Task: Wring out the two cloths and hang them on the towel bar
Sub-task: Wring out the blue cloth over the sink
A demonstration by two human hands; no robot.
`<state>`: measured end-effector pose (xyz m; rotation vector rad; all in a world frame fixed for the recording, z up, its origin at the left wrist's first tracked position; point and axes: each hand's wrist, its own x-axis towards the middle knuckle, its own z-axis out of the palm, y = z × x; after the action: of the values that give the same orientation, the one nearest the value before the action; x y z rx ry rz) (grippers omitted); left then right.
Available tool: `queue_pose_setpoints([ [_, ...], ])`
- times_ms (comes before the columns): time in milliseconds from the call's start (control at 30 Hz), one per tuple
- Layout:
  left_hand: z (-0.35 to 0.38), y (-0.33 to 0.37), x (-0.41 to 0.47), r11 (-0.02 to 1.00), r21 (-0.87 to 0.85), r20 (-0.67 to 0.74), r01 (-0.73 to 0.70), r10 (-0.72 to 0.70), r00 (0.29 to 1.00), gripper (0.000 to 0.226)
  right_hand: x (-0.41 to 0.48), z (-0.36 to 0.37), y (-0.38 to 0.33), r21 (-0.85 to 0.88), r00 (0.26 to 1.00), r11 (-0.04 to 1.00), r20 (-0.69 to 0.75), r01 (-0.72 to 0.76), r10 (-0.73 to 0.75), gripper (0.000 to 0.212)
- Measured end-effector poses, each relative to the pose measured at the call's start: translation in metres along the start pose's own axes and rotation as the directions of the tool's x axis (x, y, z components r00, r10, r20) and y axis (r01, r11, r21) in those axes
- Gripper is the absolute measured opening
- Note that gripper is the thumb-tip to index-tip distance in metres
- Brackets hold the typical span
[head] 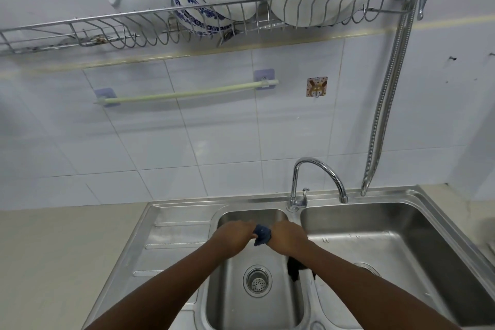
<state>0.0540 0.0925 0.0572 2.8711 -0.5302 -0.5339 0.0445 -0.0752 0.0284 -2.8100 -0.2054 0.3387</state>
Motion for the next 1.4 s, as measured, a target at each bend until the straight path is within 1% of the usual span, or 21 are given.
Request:
queue_pose_setpoints([
  [67, 0.006, -0.004, 0.004, 0.997, 0.066, -0.028, -0.029, 0.031, 0.999, 0.026, 0.0, 0.003, 0.001, 0.07, 0.999, 0.997, 0.05, 0.014, -0.018, 0.03],
  [133, 0.011, -0.007, 0.006, 0.997, 0.071, -0.04, -0.036, 0.039, 0.998, 0.027, 0.0, -0.001, -0.001, 0.103, 0.995, 0.995, 0.1, -0.003, -0.008, 0.029],
  [200, 0.014, -0.006, 0.006, 1.0, 0.0, -0.071, -0.021, 0.021, 0.997, 0.025, 0.002, -0.003, 0.001, 0.119, 0.995, 0.993, 0.103, 0.003, -0.015, 0.03],
  [267, 0.011, 0.0, 0.003, 0.996, -0.092, -0.087, -0.017, 0.009, 0.996, 0.027, 0.001, -0.003, 0.003, 0.053, 0.995, 0.998, 0.098, 0.022, -0.027, 0.038],
  [333, 0.011, 0.0, 0.003, 0.99, -0.11, 0.007, -0.085, 0.086, 0.996, 0.03, 0.0, -0.004, 0.005, -0.094, 0.997, 0.992, -0.015, 0.079, -0.08, 0.045],
  [367, 0.012, -0.003, 0.003, 0.985, -0.128, 0.045, -0.112, 0.119, 0.992, 0.033, -0.001, -0.006, 0.006, -0.157, 0.988, 0.981, -0.083, 0.117, -0.131, 0.042],
  [400, 0.01, -0.005, 0.003, 0.977, -0.182, 0.074, -0.108, 0.123, 0.99, 0.037, -0.001, -0.006, 0.007, -0.171, 0.97, 0.971, -0.146, 0.169, -0.195, 0.035],
  [467, -0.002, -0.005, -0.003, 0.933, -0.359, 0.134, -0.021, 0.074, 0.988, 0.041, -0.002, -0.009, 0.009, -0.093, 0.929, 0.955, -0.221, 0.282, -0.296, 0.023],
  [533, -0.015, -0.007, -0.009, 0.855, -0.517, 0.206, 0.047, 0.071, 0.976, 0.037, -0.005, -0.012, 0.011, -0.033, 0.898, 0.935, -0.268, 0.353, -0.348, 0.024],
  [600, -0.023, -0.008, -0.013, 0.77, -0.631, 0.275, 0.097, 0.105, 0.956, 0.034, -0.009, -0.015, 0.011, -0.025, 0.878, 0.922, -0.295, 0.387, -0.377, 0.02],
  [667, -0.026, -0.006, -0.014, 0.805, -0.591, 0.274, 0.051, 0.142, 0.951, 0.032, -0.011, -0.018, 0.006, -0.03, 0.891, 0.931, -0.281, 0.364, -0.357, 0.016],
  [733, -0.022, -0.006, -0.008, 0.893, -0.449, 0.184, -0.022, 0.116, 0.976, 0.03, -0.01, -0.019, 0.002, -0.003, 0.935, 0.961, -0.227, 0.278, -0.271, 0.017],
  [800, -0.016, -0.004, -0.003, 0.963, -0.235, 0.088, -0.128, 0.152, 0.984, 0.027, -0.012, -0.02, -0.001, -0.013, 0.966, 0.981, -0.172, 0.193, -0.192, 0.019],
  [867, -0.012, 0.005, -0.001, 0.976, -0.077, 0.034, -0.203, 0.206, 0.978, 0.014, -0.014, -0.018, 0.0, -0.098, 0.975, 0.983, -0.143, 0.155, -0.168, 0.027],
  [900, -0.013, 0.01, -0.002, 0.979, -0.009, 0.032, -0.206, 0.206, 0.978, 0.011, -0.015, -0.017, 0.001, -0.112, 0.979, 0.984, -0.137, 0.138, -0.153, 0.031],
  [967, -0.008, 0.014, -0.003, 0.978, 0.13, 0.043, -0.164, 0.16, 0.986, 0.015, -0.016, -0.012, 0.0, -0.092, 0.988, 0.989, -0.089, 0.119, -0.127, 0.033],
  [1033, 0.001, 0.002, 0.001, 0.96, 0.227, 0.004, -0.165, 0.168, 0.986, 0.024, -0.017, -0.007, -0.002, 0.009, 0.996, 0.996, -0.024, 0.09, -0.09, 0.031],
  [1133, 0.001, -0.018, -0.001, 0.919, 0.279, -0.094, -0.28, 0.317, 0.944, 0.024, -0.018, -0.006, -0.009, 0.212, 0.998, 0.976, 0.023, 0.053, -0.059, 0.037],
  [1267, -0.008, -0.023, -0.006, 0.858, 0.35, -0.221, -0.377, 0.466, 0.857, 0.015, -0.023, -0.013, -0.019, 0.473, 0.997, 0.881, 0.079, -0.014, -0.026, 0.037],
  [1300, -0.008, -0.025, -0.006, 0.841, 0.364, -0.24, -0.401, 0.501, 0.832, 0.014, -0.024, -0.013, -0.02, 0.519, 0.996, 0.854, 0.091, -0.038, -0.011, 0.035],
  [1400, -0.002, -0.032, -0.006, 0.82, 0.377, -0.256, -0.43, 0.538, 0.803, 0.013, -0.028, -0.012, -0.024, 0.612, 0.992, 0.786, 0.127, -0.091, 0.016, 0.033],
])
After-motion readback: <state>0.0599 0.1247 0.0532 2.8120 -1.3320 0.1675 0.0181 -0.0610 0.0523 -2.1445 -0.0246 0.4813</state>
